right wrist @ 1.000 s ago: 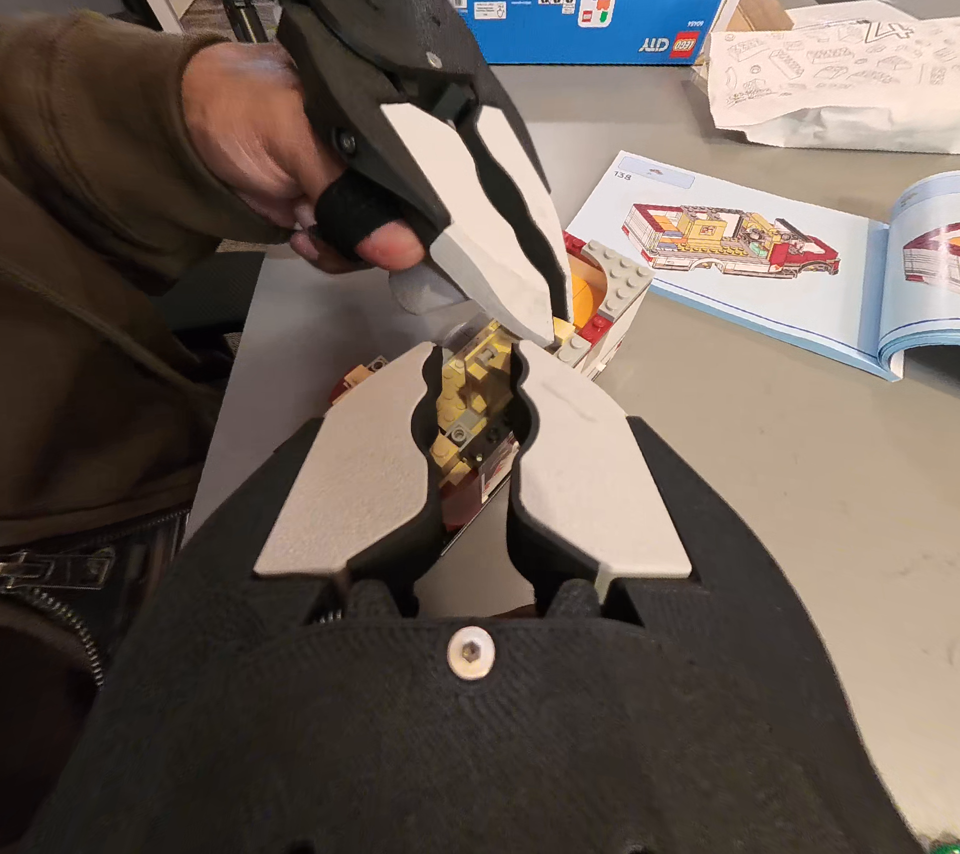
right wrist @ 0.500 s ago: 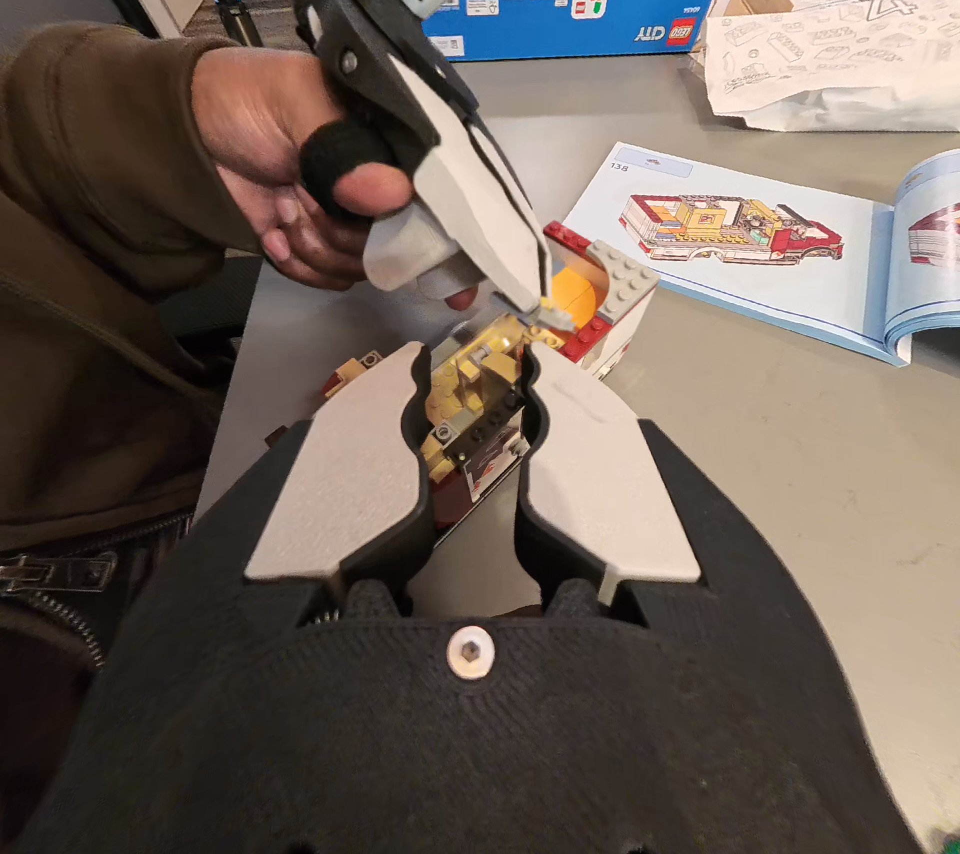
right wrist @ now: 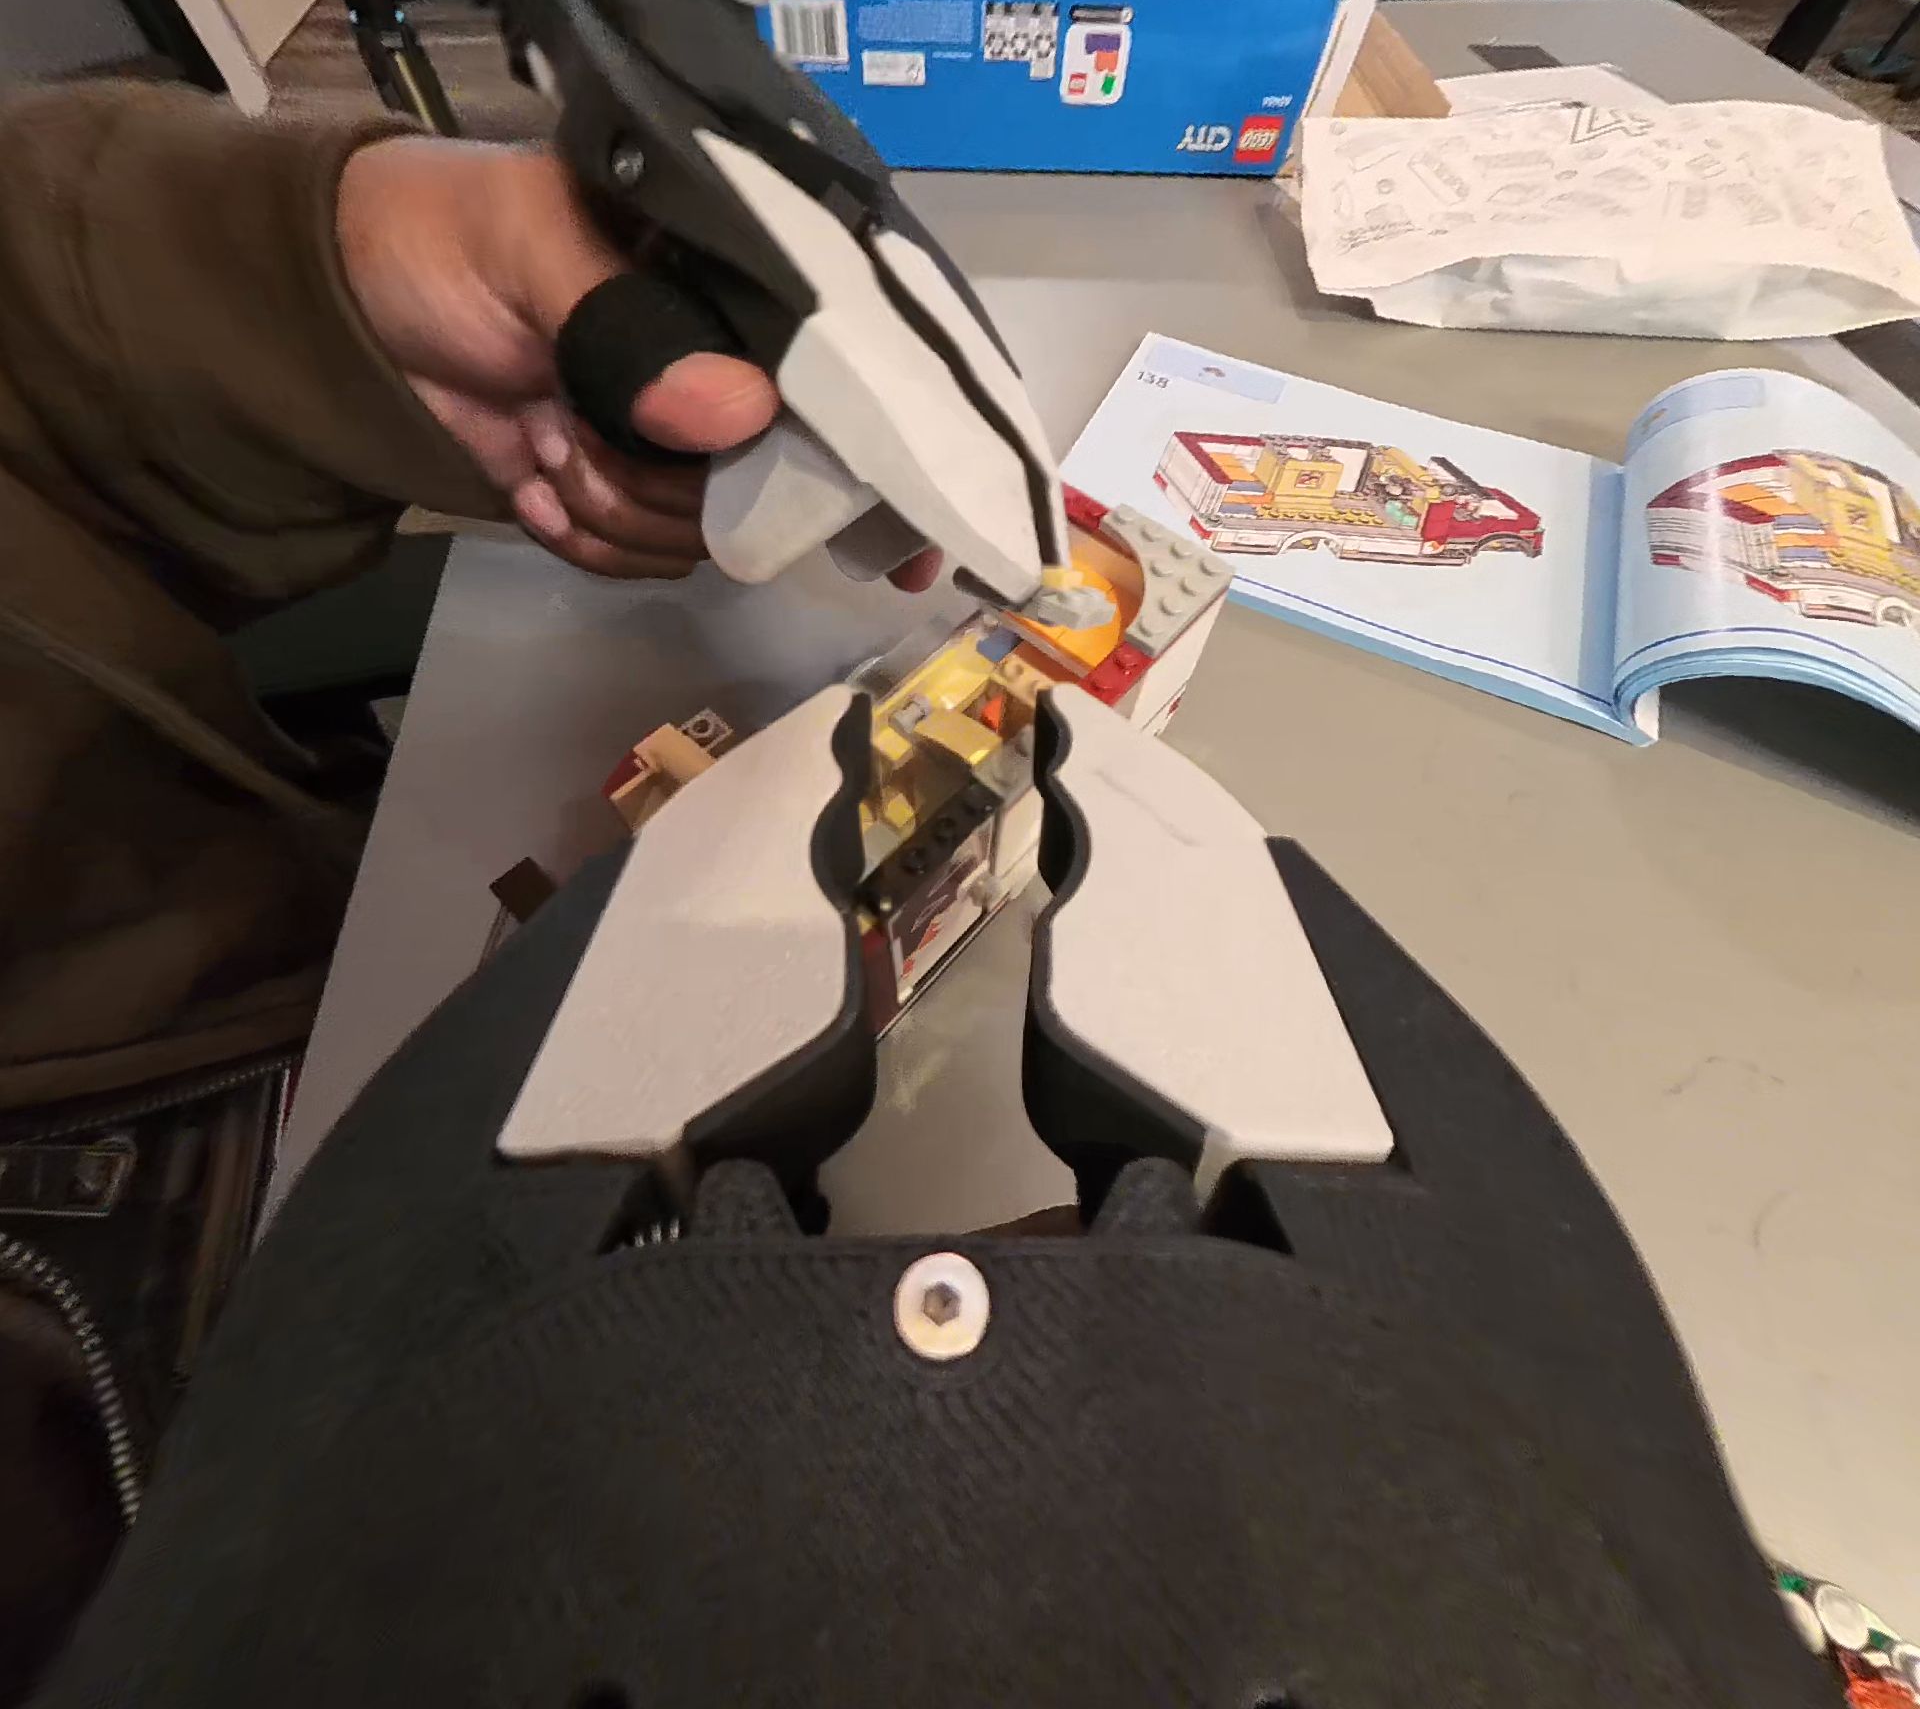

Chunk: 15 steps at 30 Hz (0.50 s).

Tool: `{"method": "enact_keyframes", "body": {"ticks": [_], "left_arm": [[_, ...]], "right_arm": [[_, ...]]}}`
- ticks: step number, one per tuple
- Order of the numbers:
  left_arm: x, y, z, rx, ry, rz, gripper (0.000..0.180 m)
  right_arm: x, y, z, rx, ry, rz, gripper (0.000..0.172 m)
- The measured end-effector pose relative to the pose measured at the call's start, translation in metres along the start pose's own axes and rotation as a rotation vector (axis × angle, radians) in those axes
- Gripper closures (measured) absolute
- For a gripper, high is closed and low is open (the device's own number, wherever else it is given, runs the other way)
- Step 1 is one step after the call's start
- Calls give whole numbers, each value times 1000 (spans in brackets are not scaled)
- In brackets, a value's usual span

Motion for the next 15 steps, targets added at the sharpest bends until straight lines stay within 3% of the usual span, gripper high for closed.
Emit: {"method": "enact_keyframes", "body": {"ticks": [6, 15], "left_arm": [[7, -5, -4, 111, 17, -332, 172], [6, -3, -8, 117, 52, -398, 173]], "right_arm": [[7, -14, 10, -41, -67, -57, 142], [6, -22, 11, -120, -61, 29, 145]]}}
Point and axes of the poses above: each gripper's, where its closed fingertips meet, z back along the fingers, x out of its top, y = z × x across the jaws, the point moved 3 cm from there along z, back along the fingers
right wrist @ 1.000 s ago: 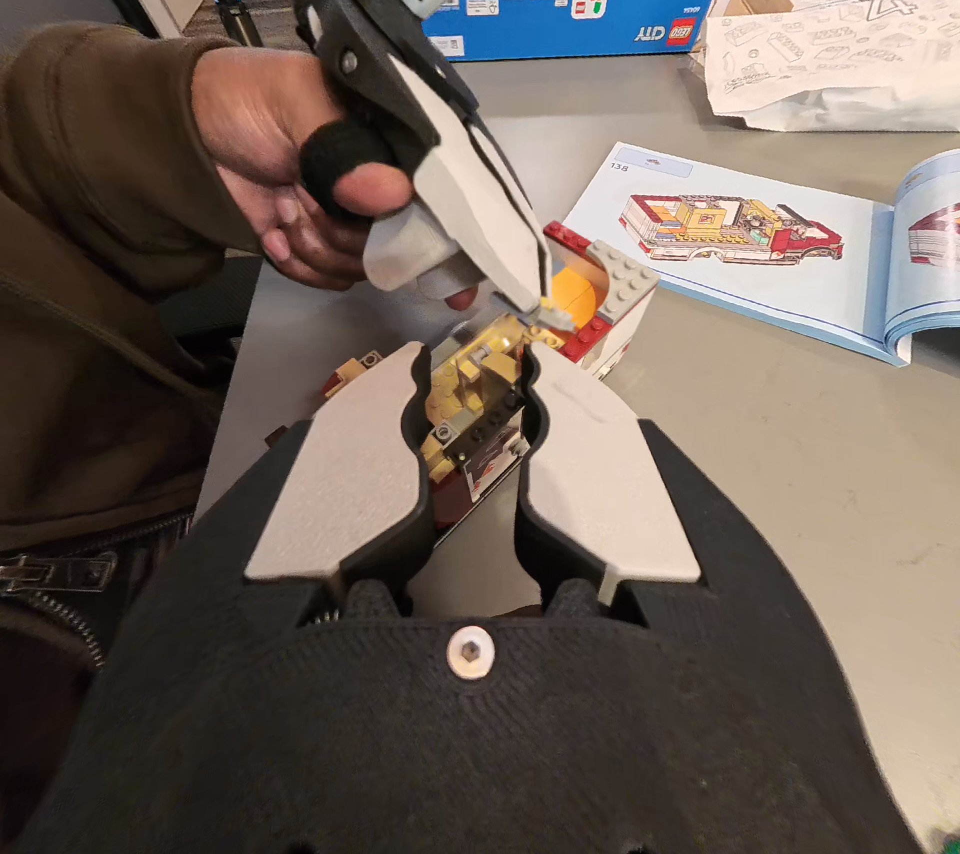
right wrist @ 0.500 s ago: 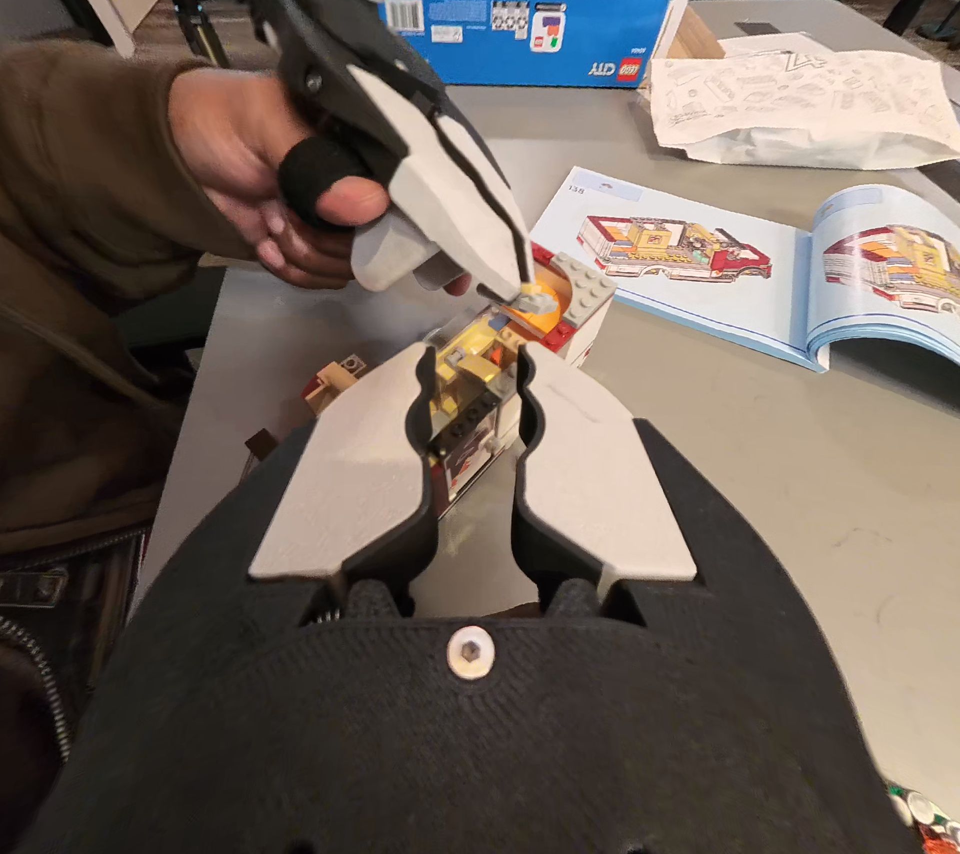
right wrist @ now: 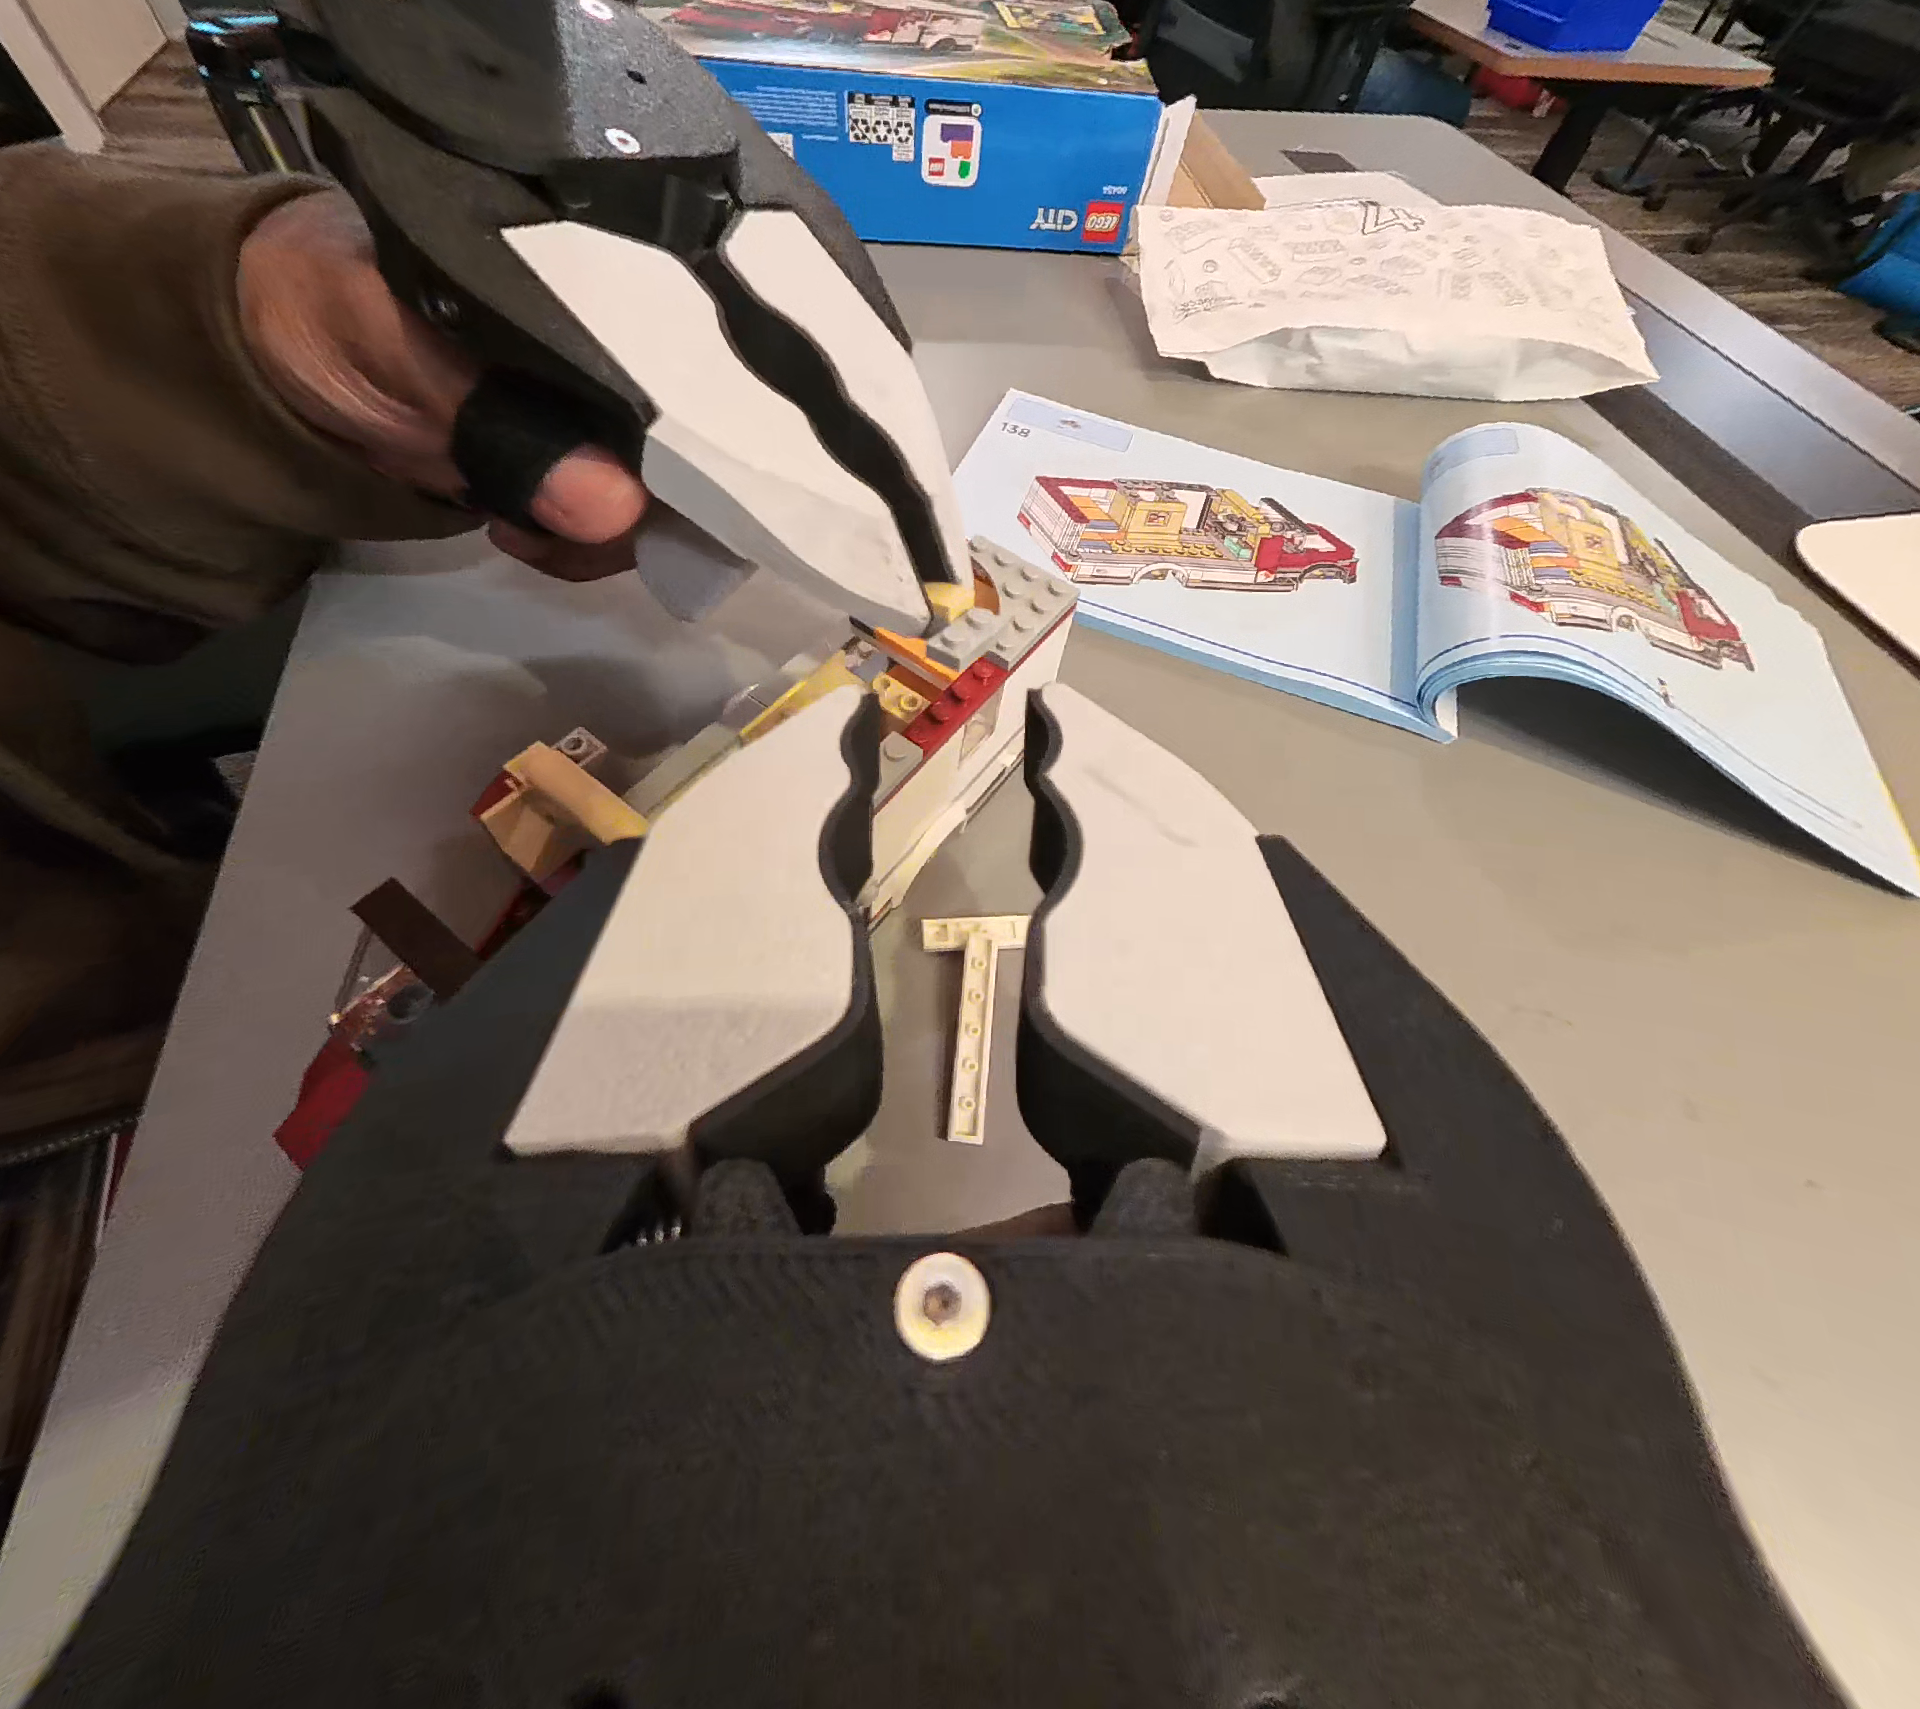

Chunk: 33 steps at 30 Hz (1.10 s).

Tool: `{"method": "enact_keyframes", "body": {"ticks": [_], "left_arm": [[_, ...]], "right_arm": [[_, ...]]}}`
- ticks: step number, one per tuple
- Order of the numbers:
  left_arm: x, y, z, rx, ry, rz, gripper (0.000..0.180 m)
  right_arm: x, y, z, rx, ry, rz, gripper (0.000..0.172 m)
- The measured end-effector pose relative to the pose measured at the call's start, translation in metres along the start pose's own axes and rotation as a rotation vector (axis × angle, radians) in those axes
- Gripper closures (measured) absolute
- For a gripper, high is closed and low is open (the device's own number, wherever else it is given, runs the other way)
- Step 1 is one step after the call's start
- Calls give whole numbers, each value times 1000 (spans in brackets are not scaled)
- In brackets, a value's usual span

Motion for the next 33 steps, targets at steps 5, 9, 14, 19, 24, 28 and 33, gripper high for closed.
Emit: {"method": "enact_keyframes", "body": {"ticks": [5, 9, 14, 19, 24, 28, 33], "left_arm": [[-6, 3, -2, -51, 0, 145, 172], [-6, 0, -3, -83, -6, 174, 172], [-4, -1, -4, -137, -20, 270, 172], [2, -2, 1, -273, -53, 475, 172], [2, -12, 0, -376, -1, 528, 173], [3, -18, -2, -420, 15, 548, 173], [7, -16, -1, -427, -43, 607, 173]], "right_arm": [[-1, 0, -1, -1, 5, 5, 146], [0, 0, -1, -13, -8, 18, 147], [0, 0, -1, -64, -10, 121, 148], [0, 1, -1, -140, -13, 312, 144], [5, 6, 1, -152, -50, 401, 141], [6, 12, 2, -140, -69, 455, 149], [8, 11, 2, -157, -81, 460, 159]]}}
Point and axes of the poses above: each gripper's, where its closed fingertips meet, z back along the fingers, x out of its top, y = z × x across the jaws, the point moved 3 cm from there along z, back along the fingers
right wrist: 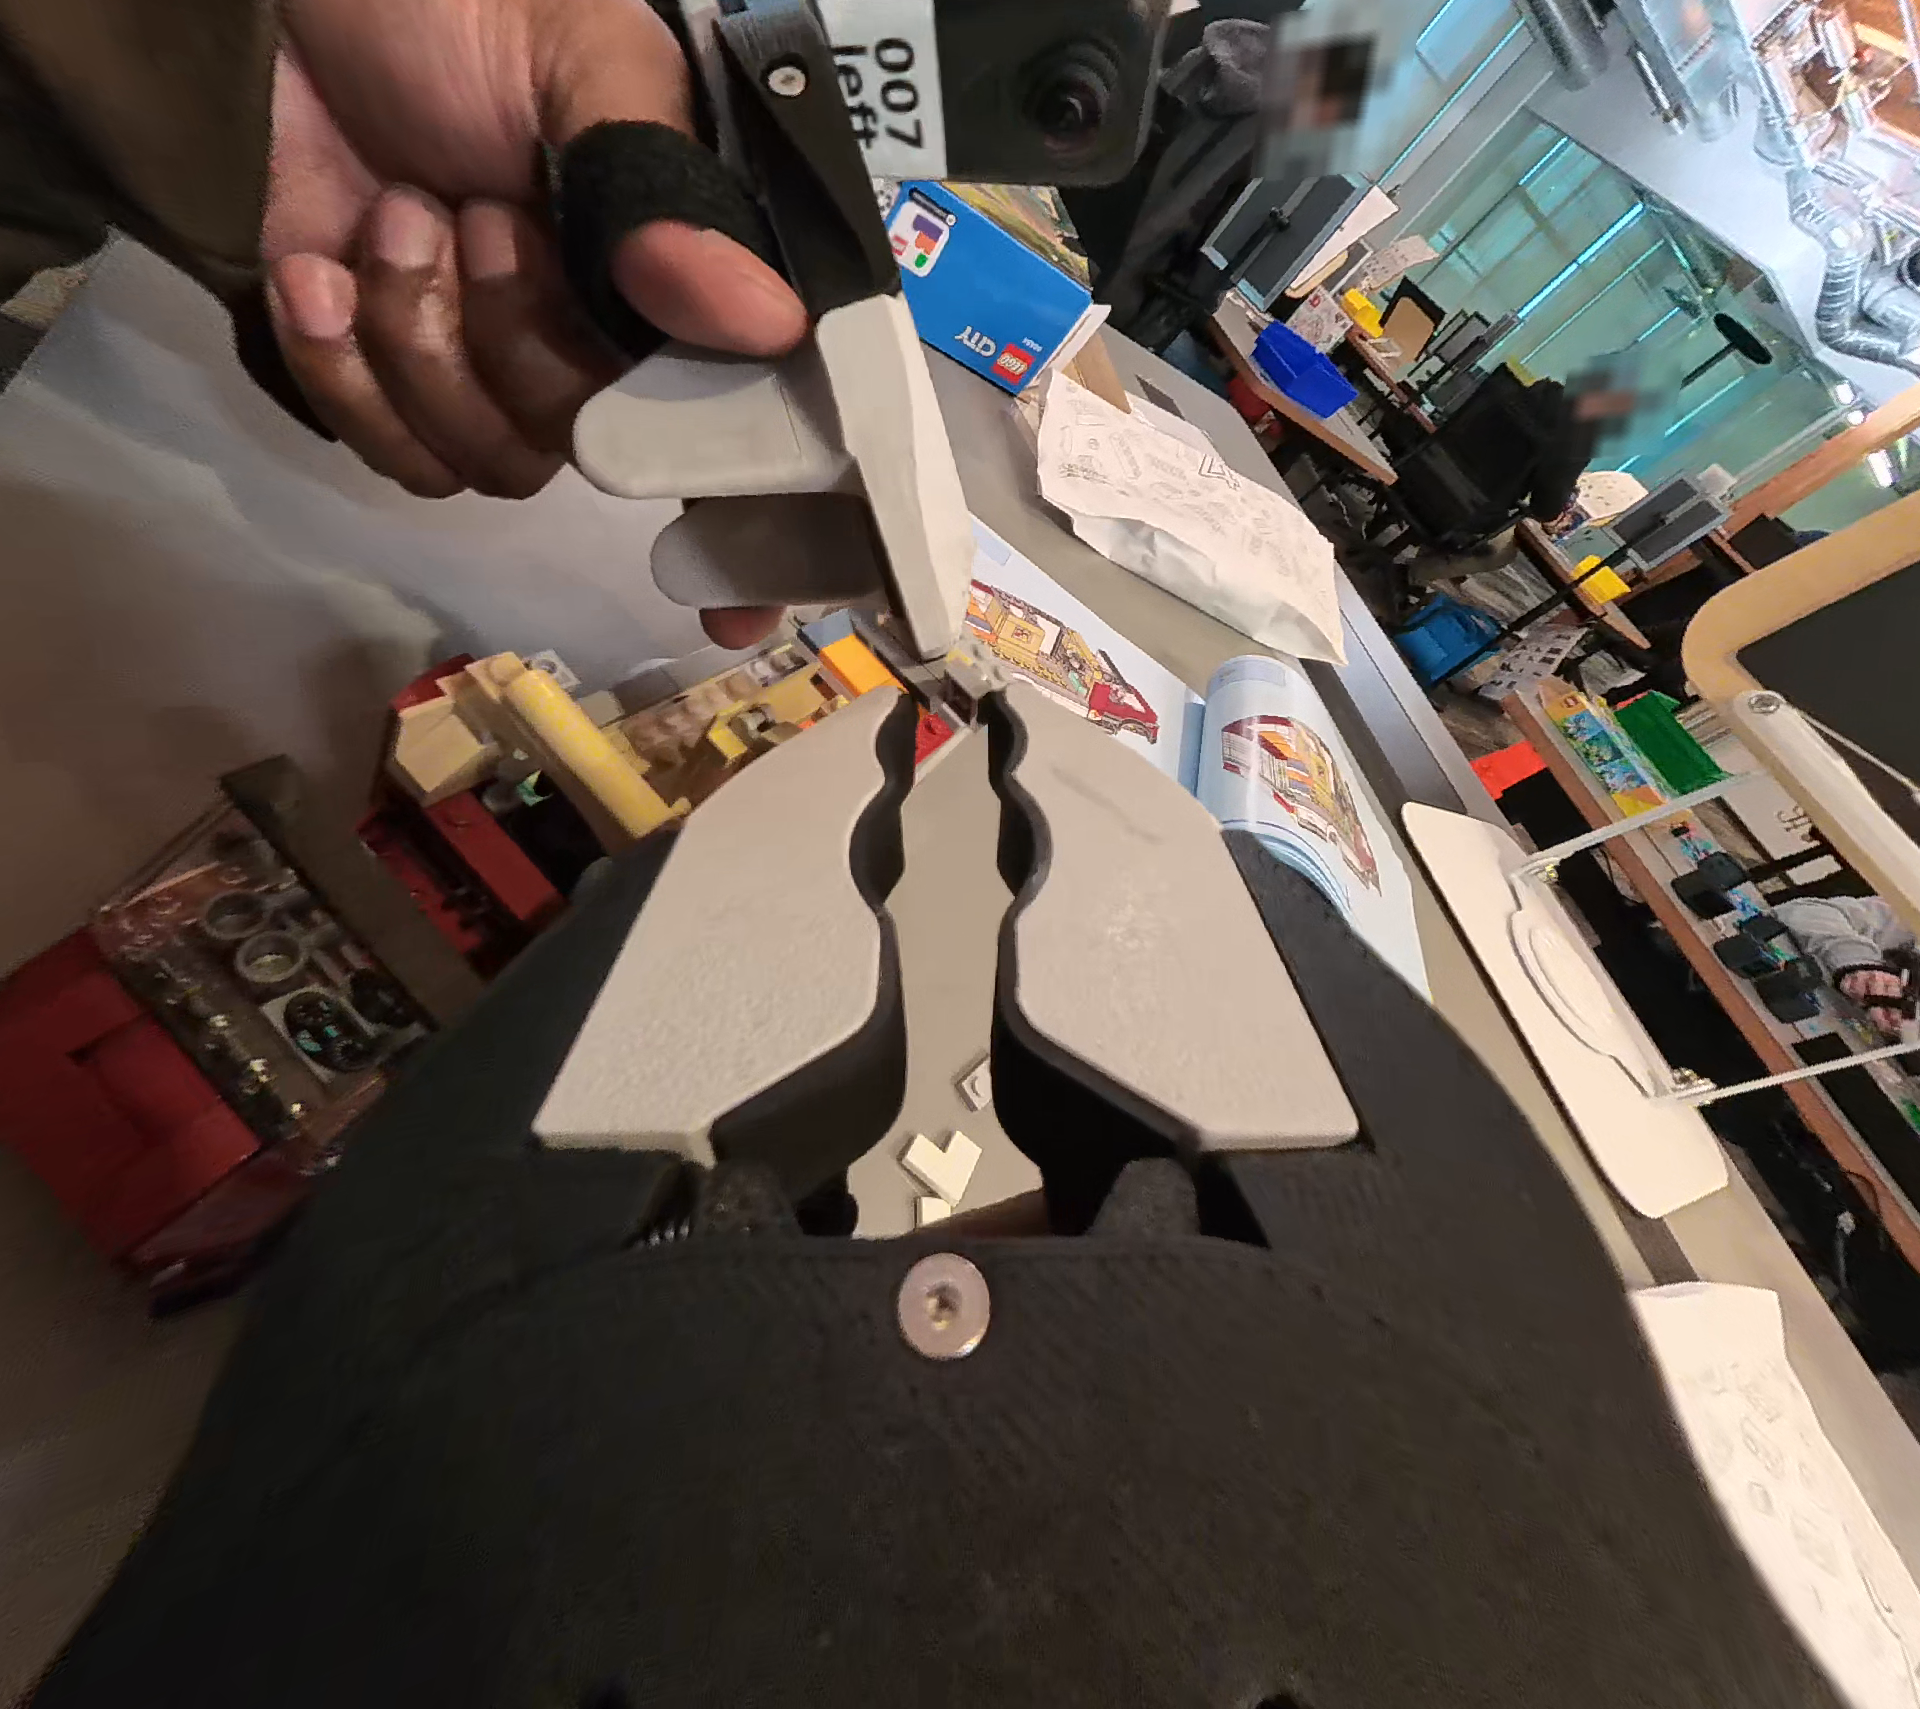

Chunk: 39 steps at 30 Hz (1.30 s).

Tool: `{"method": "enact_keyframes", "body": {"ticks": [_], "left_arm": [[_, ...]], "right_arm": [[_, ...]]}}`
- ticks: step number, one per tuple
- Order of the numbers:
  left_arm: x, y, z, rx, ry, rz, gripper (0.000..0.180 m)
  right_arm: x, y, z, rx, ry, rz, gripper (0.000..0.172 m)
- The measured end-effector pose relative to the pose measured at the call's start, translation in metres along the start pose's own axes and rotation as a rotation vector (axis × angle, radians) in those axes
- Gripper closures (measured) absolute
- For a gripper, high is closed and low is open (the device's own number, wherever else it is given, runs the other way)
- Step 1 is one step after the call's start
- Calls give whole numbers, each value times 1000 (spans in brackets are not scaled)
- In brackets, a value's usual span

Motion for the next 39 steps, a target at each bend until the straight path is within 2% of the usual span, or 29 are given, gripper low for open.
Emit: {"method": "enact_keyframes", "body": {"ticks": [7, 12, 18, 21, 29, 35, 39], "left_arm": [[4, -1, -1, -14, -99, 53, 173], [6, -2, -1, -5, -109, 40, 173], [5, -4, -1, 115, -43, -211, 172], [6, -3, 2, 186, -22, -321, 172], [19, 11, 32, 354, -16, -489, 173], [47, 32, 58, 467, 0, -641, 172], [76, 50, 56, 487, 101, -735, 173]], "right_arm": [[1, -4, 2, -6, -11, -39, 161], [2, -5, 3, -10, -18, -45, 162], [0, -3, 3, -38, -2, 24, 162], [-5, -7, 2, -73, 22, 41, 168], [-13, -18, 3, -103, 49, -9, 162], [-19, -26, 2, -111, 54, -72, 160], [-27, -33, 0, -128, 92, -85, 160]]}}
Point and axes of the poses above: each gripper's, where its closed fingertips meet, z back along the fingers, x out of its top, y = z × x across the jaws, the point moved 3 cm from there along z, back along the fingers
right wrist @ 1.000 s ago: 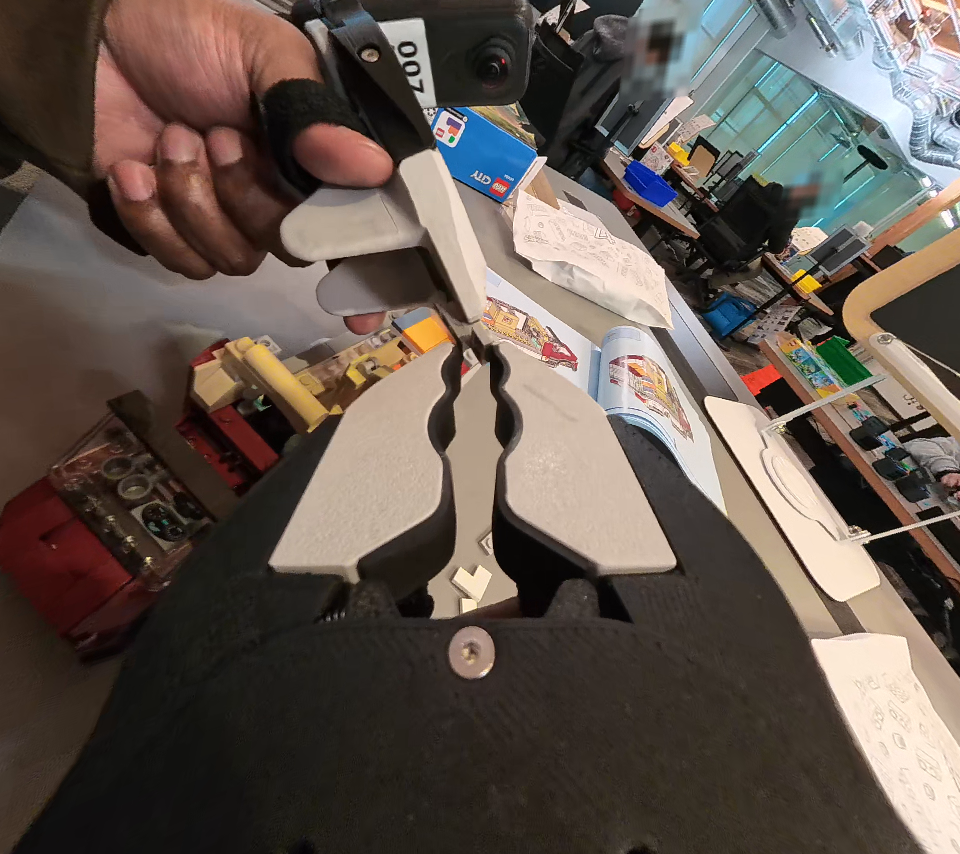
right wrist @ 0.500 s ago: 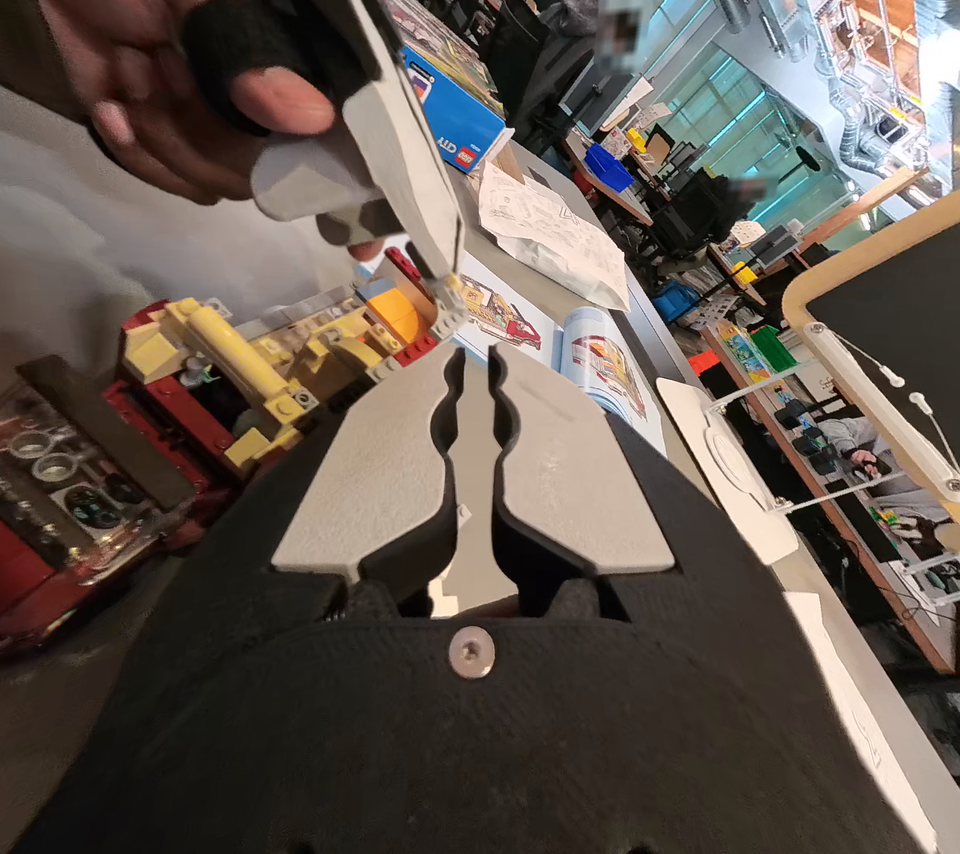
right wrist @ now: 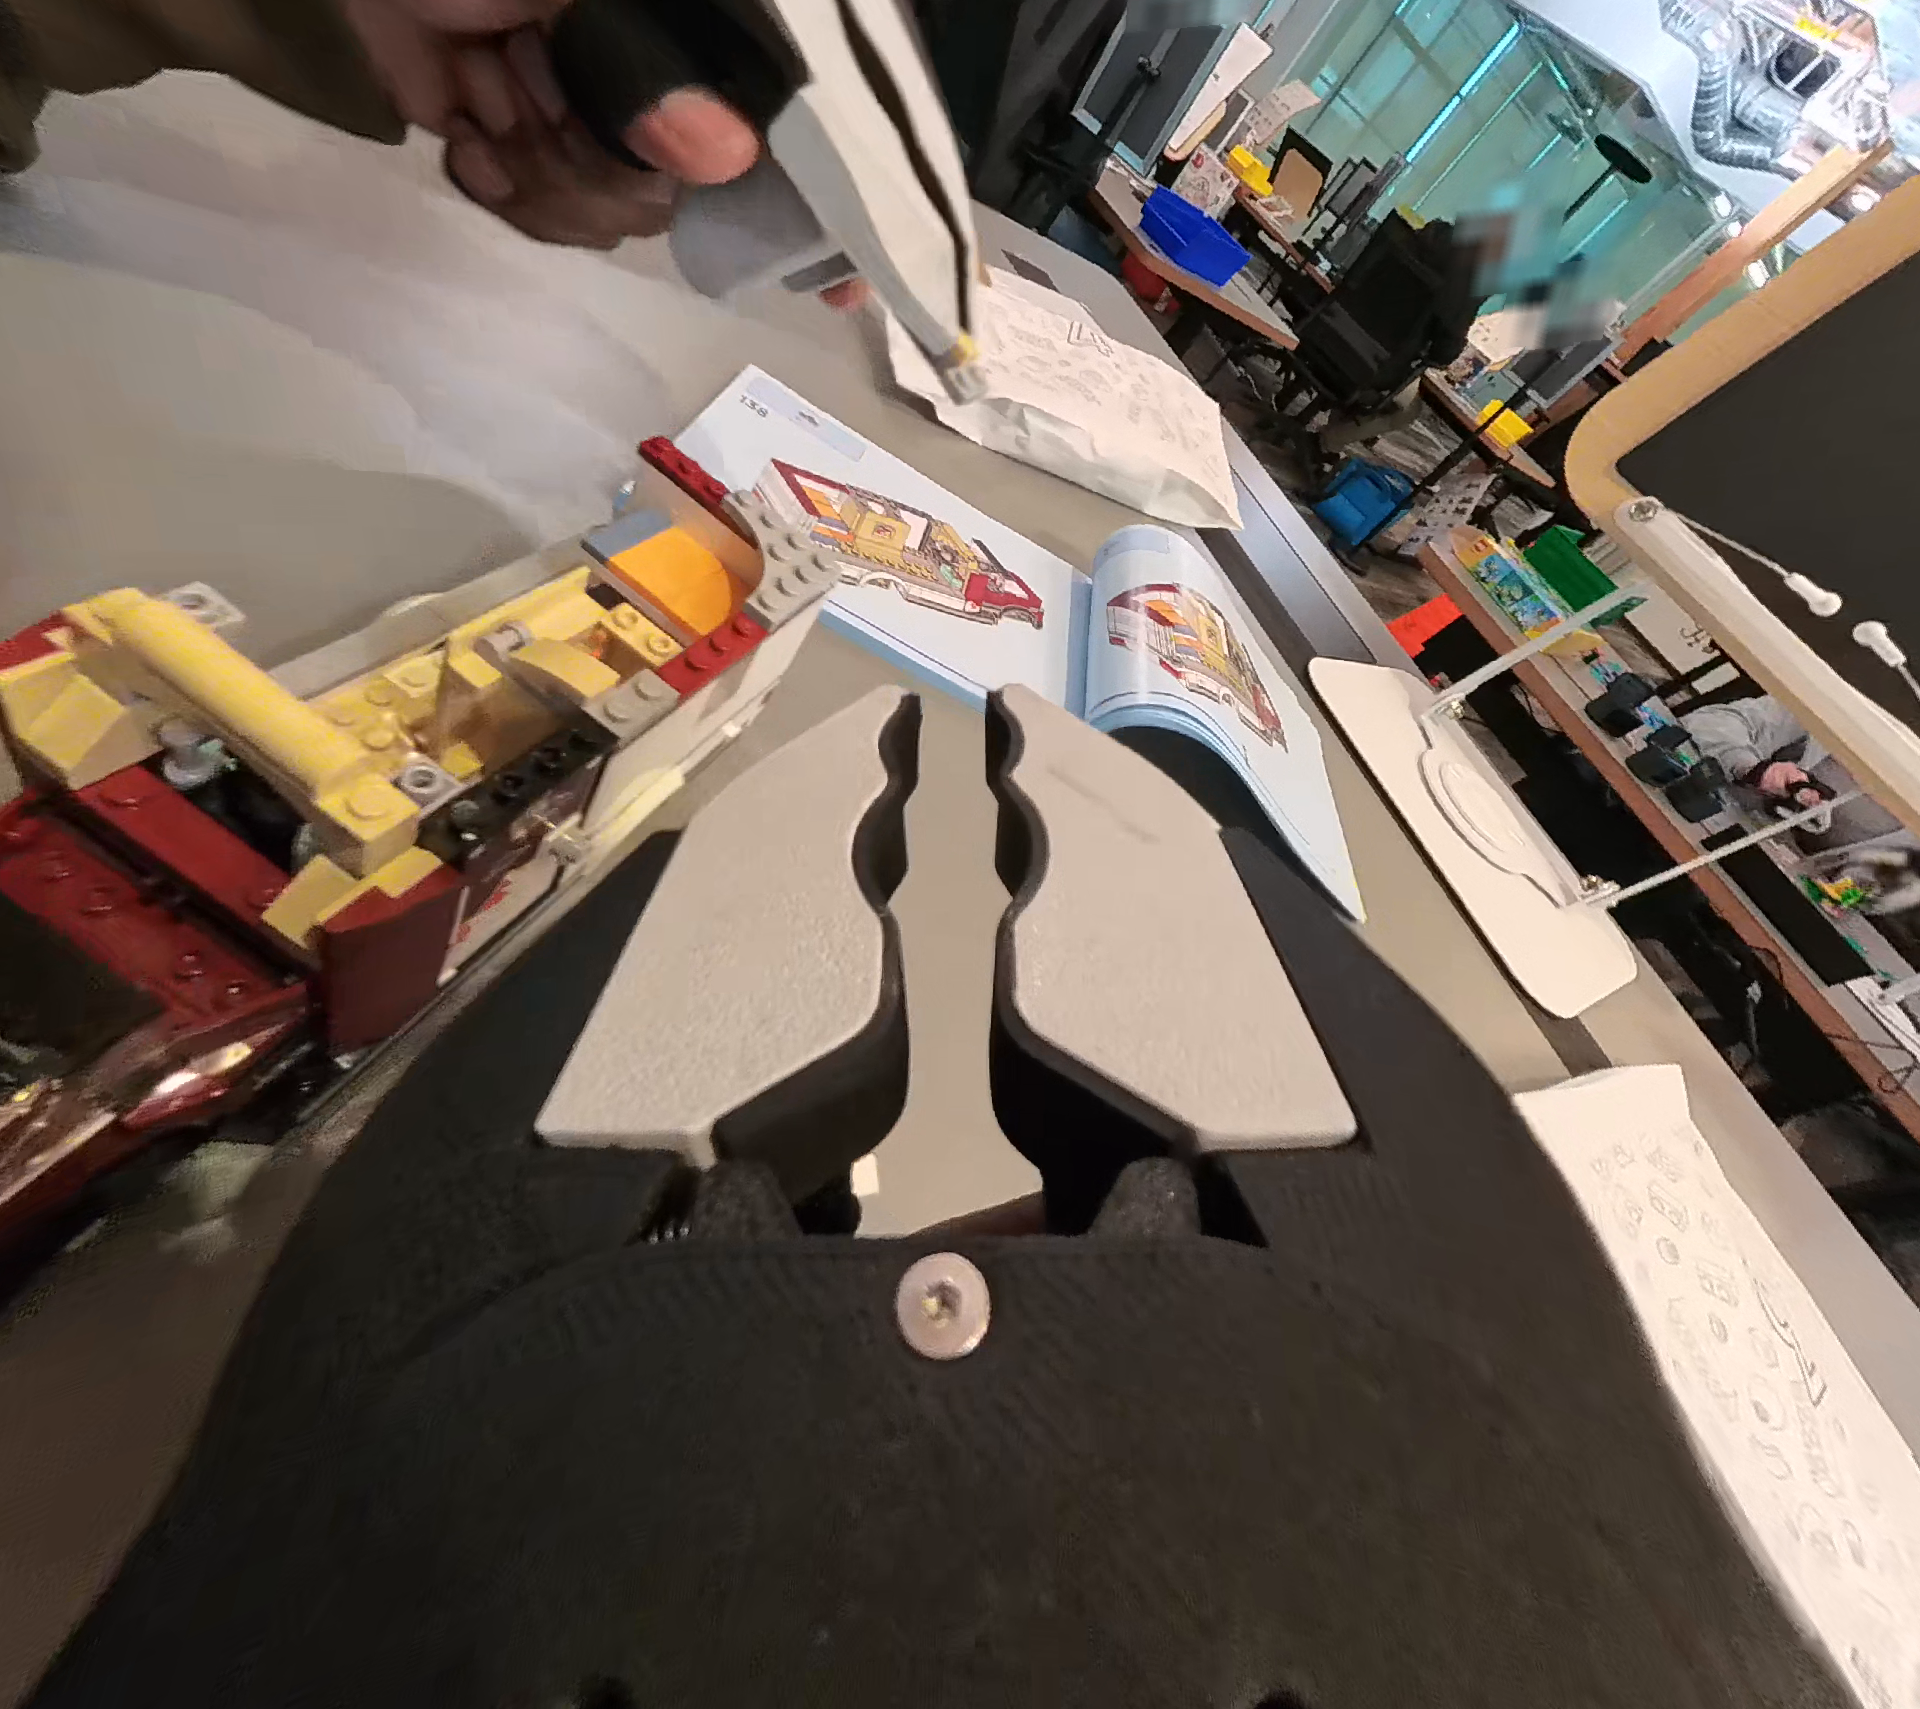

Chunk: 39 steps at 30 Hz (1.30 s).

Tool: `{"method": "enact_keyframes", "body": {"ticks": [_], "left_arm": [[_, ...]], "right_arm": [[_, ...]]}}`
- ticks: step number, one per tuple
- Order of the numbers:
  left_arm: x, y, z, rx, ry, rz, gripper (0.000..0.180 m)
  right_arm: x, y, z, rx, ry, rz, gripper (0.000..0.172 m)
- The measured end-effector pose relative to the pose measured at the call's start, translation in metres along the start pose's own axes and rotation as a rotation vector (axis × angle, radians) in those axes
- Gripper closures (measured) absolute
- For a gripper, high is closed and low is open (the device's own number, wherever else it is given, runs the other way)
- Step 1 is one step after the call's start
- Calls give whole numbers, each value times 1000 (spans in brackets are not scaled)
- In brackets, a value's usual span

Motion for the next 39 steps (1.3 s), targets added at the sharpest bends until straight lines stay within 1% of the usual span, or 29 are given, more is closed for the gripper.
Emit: {"method": "enact_keyframes", "body": {"ticks": [4, 6, 9, 12, 15, 17, 19, 23, 26, 29, 32, 34, 37, 39], "left_arm": [[-2, 14, -43, -112, 178, -80, 172], [-13, 14, -69, -170, 278, -110, 172], [-28, 10, -96, -228, 360, -139, 172], [-38, 7, -104, -254, 406, -167, 173], [-48, 7, -104, -242, 462, -190, 172], [-52, 6, -103, -243, 475, -189, 172], [-52, 5, -102, -242, 462, -171, 164], [-45, 7, -97, -236, 393, -118, 156], [-31, 9, -82, -220, 300, -91, 154], [-18, -3, -61, -261, 206, -104, 154], [-12, -25, -38, -303, 138, -139, 154], [-10, -41, -25, -304, 98, -173, 155], [-11, -68, -9, -305, 40, -219, 160], [-16, -81, -4, -295, 11, -238, 160]], "right_arm": [[-8, -3, -2, -4, 48, -24, 159], [-12, -5, -1, -9, 61, -21, 159], [-18, -7, 0, -20, 83, -30, 160], [-28, -7, -1, -7, 122, -54, 160], [-37, -2, -5, 43, 183, -79, 158], [-41, 3, -6, 68, 210, -78, 157], [-42, 5, -7, 82, 221, -75, 157], [-42, 7, -5, 95, 222, -95, 157], [-38, 5, -1, 90, 219, -106, 156], [-22, 9, 7, 135, 171, -83, 156], [-3, 12, 13, 223, 121, -27, 157], [9, 17, 15, 331, 108, -8, 158], [22, 27, 14, 514, 143, 58, 159], [24, 35, 10, 649, 197, 96, 159]]}}
Point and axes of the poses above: each gripper's, where its closed fingertips meet, z back along the fingers, x out of its top, y = z × x across the jaws, the point moved 3 cm from there along z, back along the fingers
